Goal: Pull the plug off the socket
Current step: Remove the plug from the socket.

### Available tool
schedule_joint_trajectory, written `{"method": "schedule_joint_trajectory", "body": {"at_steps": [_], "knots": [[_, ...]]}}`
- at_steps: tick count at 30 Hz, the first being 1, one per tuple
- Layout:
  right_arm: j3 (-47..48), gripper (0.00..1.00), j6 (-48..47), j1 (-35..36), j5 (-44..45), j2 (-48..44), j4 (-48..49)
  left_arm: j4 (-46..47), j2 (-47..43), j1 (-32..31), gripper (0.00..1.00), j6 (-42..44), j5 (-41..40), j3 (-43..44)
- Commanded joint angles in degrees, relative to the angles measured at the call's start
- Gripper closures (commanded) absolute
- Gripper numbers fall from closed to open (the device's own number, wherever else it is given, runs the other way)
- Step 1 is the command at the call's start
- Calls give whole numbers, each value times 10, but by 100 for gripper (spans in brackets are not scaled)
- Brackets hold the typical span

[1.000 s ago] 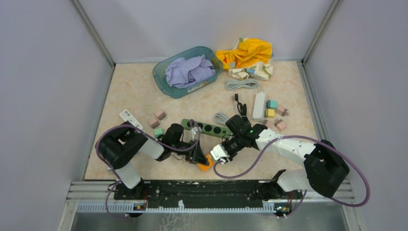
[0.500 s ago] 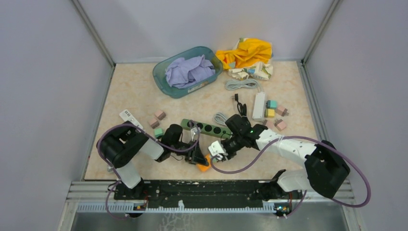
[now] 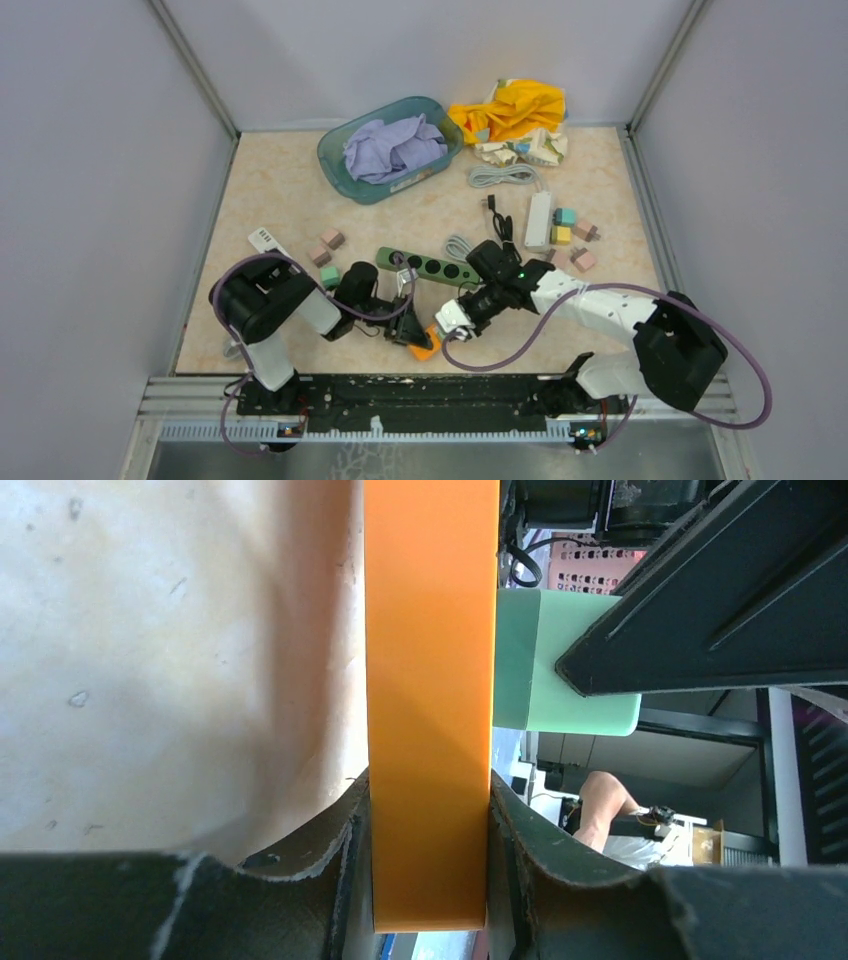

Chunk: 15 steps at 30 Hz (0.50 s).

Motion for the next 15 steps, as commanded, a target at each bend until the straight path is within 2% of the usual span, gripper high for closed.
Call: {"method": "schedule_joint_trajectory", "body": {"at_steps": [1,4,7,11,15], "knots": [[19,100,155,31,-17,9,96,52,14,3,100,-15,6,1],[24,100,215,28,43,4,134,51,20,3,100,-14,7,2],[24,100,208,-12,45,-5,127,52,23,4,100,-12,10,3],[24,100,100,-63,13,-25,40,51,21,4,100,-10,13,0],[19,100,-32,-81,-20,-23,-50,51,16,13,100,-8,16,-4]]}}
